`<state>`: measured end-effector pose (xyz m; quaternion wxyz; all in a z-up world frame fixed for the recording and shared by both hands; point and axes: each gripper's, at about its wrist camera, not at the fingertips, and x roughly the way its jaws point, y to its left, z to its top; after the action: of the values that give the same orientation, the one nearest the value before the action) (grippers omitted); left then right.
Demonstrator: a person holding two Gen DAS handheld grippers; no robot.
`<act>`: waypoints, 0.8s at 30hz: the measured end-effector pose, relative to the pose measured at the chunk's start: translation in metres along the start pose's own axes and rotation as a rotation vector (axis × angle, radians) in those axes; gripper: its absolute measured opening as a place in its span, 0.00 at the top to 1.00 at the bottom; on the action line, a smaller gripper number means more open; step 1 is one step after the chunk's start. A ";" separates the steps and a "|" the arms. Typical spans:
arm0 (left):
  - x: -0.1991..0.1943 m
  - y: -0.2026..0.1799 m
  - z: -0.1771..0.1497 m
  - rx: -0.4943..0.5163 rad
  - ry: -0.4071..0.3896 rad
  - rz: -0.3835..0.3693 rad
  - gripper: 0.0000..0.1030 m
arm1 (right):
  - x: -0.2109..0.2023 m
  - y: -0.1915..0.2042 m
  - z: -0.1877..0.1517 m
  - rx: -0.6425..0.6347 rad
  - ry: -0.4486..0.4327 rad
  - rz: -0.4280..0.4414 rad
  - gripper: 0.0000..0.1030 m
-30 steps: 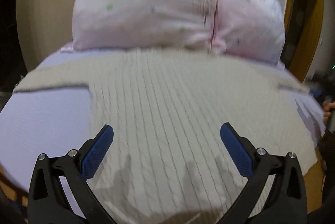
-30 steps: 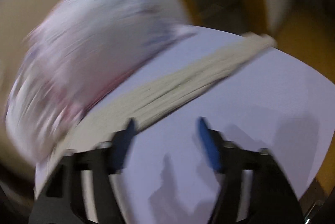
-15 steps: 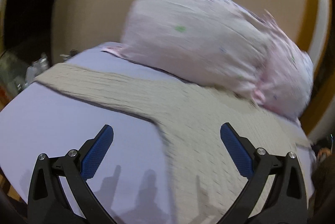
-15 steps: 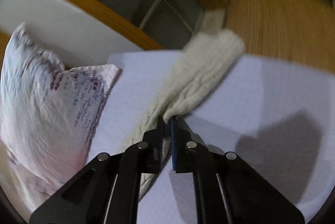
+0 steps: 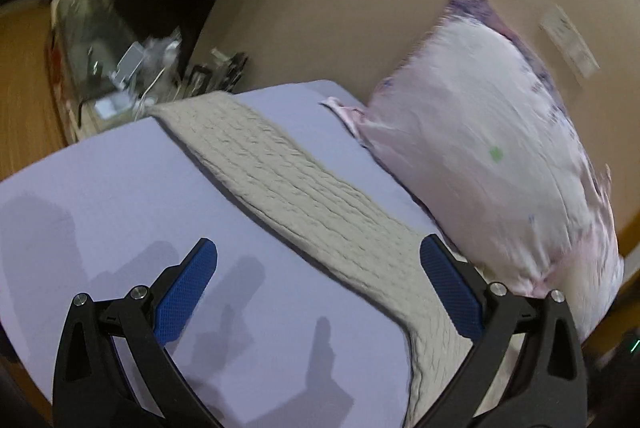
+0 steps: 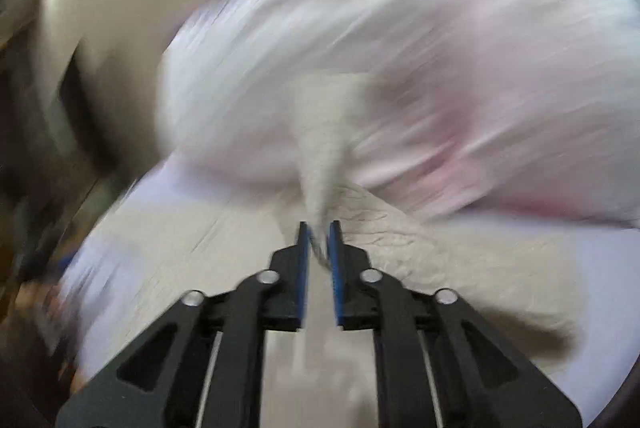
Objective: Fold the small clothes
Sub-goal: 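Grasp a sleeve cuff with the right gripper and fold it across the body, then grasp the other sleeve with the left gripper and fold it across the body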
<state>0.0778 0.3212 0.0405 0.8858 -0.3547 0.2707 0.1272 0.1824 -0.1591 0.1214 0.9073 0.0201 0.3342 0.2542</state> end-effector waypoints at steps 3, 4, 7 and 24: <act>0.012 0.005 0.012 -0.040 0.006 0.022 0.07 | 0.036 0.038 -0.022 -0.042 0.155 0.099 0.69; 0.016 0.007 0.016 -0.047 0.002 0.033 0.10 | 0.031 0.036 -0.024 -0.037 0.133 0.105 0.58; 0.032 0.020 0.030 -0.097 -0.001 0.077 0.17 | -0.001 0.008 -0.020 0.016 0.021 0.057 0.40; 0.063 -0.002 0.087 -0.087 -0.031 0.189 0.94 | -0.067 -0.093 -0.053 0.232 -0.076 -0.050 0.33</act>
<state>0.1642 0.3827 0.0587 0.8576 -0.3638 0.2835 0.2275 0.1477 -0.2789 0.1012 0.9170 0.1265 0.3270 0.1904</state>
